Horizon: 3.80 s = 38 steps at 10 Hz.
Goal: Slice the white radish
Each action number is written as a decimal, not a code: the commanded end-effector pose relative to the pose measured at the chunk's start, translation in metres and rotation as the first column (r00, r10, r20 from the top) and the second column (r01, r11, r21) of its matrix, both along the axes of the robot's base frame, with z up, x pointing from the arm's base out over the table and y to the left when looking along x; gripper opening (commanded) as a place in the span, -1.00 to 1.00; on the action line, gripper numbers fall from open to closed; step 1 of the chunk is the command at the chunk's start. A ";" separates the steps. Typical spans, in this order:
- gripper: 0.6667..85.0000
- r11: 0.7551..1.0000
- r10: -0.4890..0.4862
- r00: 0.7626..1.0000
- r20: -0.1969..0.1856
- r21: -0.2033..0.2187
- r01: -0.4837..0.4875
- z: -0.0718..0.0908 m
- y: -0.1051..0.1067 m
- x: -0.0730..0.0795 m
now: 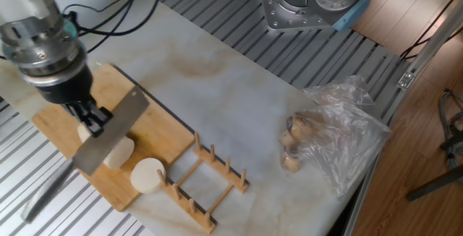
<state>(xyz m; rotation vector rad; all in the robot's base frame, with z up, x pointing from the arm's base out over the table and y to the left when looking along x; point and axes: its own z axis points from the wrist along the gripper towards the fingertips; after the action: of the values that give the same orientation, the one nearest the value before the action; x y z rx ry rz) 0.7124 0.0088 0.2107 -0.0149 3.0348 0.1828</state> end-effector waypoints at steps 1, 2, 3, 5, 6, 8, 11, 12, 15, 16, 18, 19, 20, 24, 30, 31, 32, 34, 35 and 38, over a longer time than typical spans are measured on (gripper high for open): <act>-0.98 0.997 -0.068 0.997 0.021 0.040 0.067 0.017 0.046 -0.006; -0.98 0.997 -0.071 0.996 0.061 0.019 0.070 0.018 0.056 -0.003; -0.98 0.997 -0.076 0.994 0.084 0.009 0.075 0.018 0.064 -0.005; -0.98 0.996 -0.082 0.994 0.072 0.034 0.080 0.013 0.083 -0.015; -0.98 0.995 -0.089 0.994 0.056 0.048 0.086 0.009 0.091 -0.020; -0.98 0.995 -0.090 0.995 0.043 0.041 0.088 0.001 0.099 -0.028; -0.98 0.996 -0.089 0.995 0.044 0.023 0.088 -0.013 0.107 -0.037; -0.98 0.997 -0.082 0.996 0.036 0.017 0.081 -0.019 0.108 -0.043; -0.98 0.994 -0.107 0.992 0.063 -0.003 0.108 -0.041 0.112 -0.052; -0.98 0.993 -0.114 0.991 0.068 -0.005 0.114 -0.046 0.115 -0.055; -0.98 0.994 -0.106 0.991 0.081 -0.020 0.108 -0.060 0.109 -0.059; -0.98 0.994 -0.105 0.991 0.085 -0.029 0.108 -0.065 0.106 -0.060; -0.98 0.993 -0.107 0.990 0.087 -0.039 0.111 -0.068 0.105 -0.062; -0.98 0.992 -0.108 0.990 0.090 -0.049 0.113 -0.090 0.102 -0.069; -0.98 0.994 -0.091 0.991 0.100 -0.054 0.097 -0.112 0.097 -0.079; -0.98 0.993 -0.094 0.991 0.100 -0.057 0.100 -0.114 0.096 -0.078; -0.98 0.993 -0.094 0.991 0.093 -0.057 0.099 -0.117 0.095 -0.080; -0.98 0.993 -0.096 0.992 0.080 -0.060 0.101 -0.119 0.093 -0.083; -0.98 0.993 -0.101 0.992 0.072 -0.050 0.105 -0.119 0.096 -0.085; -0.98 0.993 -0.104 0.991 0.083 -0.055 0.109 -0.119 0.094 -0.081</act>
<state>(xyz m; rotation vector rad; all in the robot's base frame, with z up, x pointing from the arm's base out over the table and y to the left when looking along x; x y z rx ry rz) 0.6296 0.1026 0.0913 0.1172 2.9548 0.0698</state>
